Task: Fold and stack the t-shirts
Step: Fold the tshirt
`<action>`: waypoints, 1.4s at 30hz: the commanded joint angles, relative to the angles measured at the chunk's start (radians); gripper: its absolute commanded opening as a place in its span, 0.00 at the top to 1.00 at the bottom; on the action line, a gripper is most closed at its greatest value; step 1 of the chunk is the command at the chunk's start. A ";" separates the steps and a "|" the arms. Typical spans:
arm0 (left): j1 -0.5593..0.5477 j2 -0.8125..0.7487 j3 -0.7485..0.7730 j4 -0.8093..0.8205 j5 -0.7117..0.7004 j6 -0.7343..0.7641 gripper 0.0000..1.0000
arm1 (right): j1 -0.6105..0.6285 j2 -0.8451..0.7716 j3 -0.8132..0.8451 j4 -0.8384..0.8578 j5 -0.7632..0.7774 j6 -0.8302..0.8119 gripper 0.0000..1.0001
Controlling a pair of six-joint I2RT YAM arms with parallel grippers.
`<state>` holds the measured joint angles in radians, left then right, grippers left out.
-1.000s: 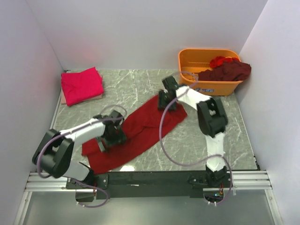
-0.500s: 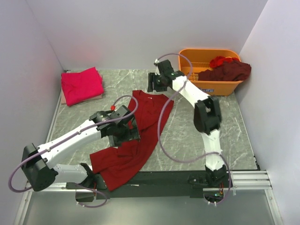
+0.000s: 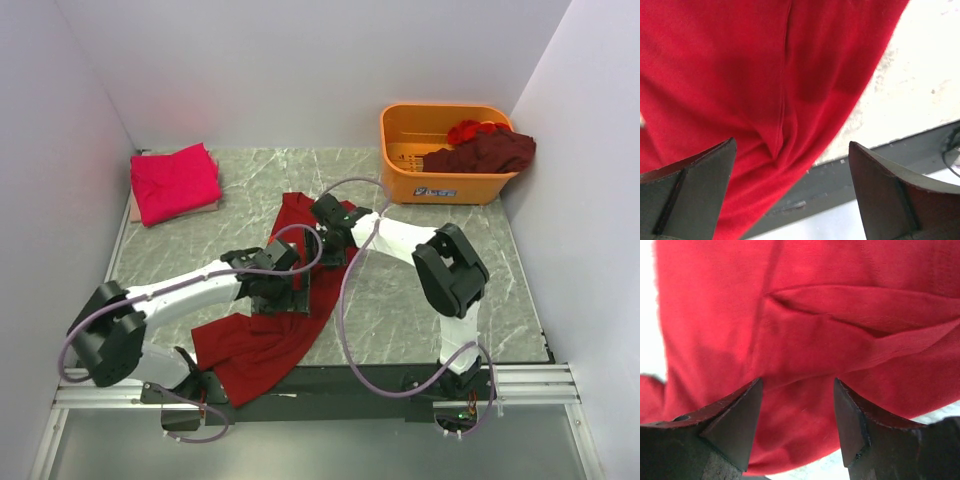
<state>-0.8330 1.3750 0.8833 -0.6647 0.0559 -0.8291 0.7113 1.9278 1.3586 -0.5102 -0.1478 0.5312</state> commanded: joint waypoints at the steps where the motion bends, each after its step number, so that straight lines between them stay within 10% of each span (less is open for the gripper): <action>1: -0.005 0.071 -0.006 0.139 -0.002 0.100 0.01 | -0.021 0.042 0.023 0.000 0.045 0.061 0.35; 12: -0.002 0.373 0.155 0.249 -0.053 0.142 0.01 | -0.153 0.244 0.218 -0.089 0.002 0.009 0.35; 24: 0.058 0.711 0.735 0.225 -0.054 0.021 0.01 | -0.334 0.717 1.165 -0.177 -0.224 -0.151 0.35; 35: 0.025 0.228 0.365 0.211 -0.093 0.007 0.00 | -0.314 0.237 0.840 -0.115 -0.118 -0.226 0.32; 42: -0.005 -0.016 0.024 0.200 -0.094 -0.132 0.01 | -0.308 -0.189 0.175 0.036 -0.001 -0.107 0.32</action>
<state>-0.8230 1.3964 1.0229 -0.4309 -0.0353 -0.8799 0.4072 1.8534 1.7645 -0.5301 -0.2180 0.3668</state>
